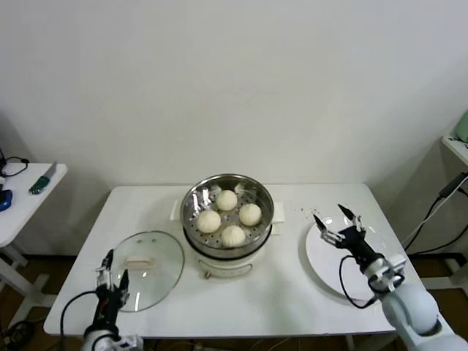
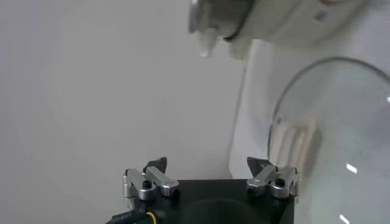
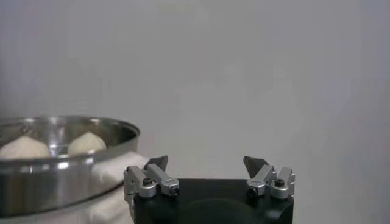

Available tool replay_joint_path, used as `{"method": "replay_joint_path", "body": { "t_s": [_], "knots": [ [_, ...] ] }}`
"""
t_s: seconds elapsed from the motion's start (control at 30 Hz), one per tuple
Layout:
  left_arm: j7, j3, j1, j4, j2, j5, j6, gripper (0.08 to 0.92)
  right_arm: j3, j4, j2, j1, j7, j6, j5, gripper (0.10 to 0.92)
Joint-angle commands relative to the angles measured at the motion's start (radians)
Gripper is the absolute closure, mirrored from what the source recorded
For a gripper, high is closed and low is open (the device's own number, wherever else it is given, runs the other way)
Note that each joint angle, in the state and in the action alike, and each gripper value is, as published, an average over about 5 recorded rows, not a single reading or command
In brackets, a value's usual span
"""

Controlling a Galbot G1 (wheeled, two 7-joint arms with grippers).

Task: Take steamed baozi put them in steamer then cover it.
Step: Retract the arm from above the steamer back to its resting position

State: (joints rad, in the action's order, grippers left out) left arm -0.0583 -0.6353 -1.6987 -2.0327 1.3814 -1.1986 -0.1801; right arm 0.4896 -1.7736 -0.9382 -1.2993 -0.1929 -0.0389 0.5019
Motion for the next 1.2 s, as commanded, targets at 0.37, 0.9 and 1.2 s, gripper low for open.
{"method": "replay_joint_path", "body": {
  "t_s": [0.37,0.9,1.2],
  "knots": [
    [-0.025,0.056,0.233,0.360,-0.047,-0.281,0.070,0.177,0.117,0.014,-0.089,-0.159,-0.007,-0.006,-0.103,0.203],
    [-0.070,0.089,0.344,0.469,-0.065,-0.246,0.066,0.177,0.096,0.027,-0.103,-0.143,-0.008,-0.009,-0.147,0.203],
    [-0.085,0.103,0.383,0.508,-0.077,-0.203,0.047,0.177,0.096,0.030,-0.118,-0.141,-0.015,-0.012,-0.172,0.203]
  ]
}}
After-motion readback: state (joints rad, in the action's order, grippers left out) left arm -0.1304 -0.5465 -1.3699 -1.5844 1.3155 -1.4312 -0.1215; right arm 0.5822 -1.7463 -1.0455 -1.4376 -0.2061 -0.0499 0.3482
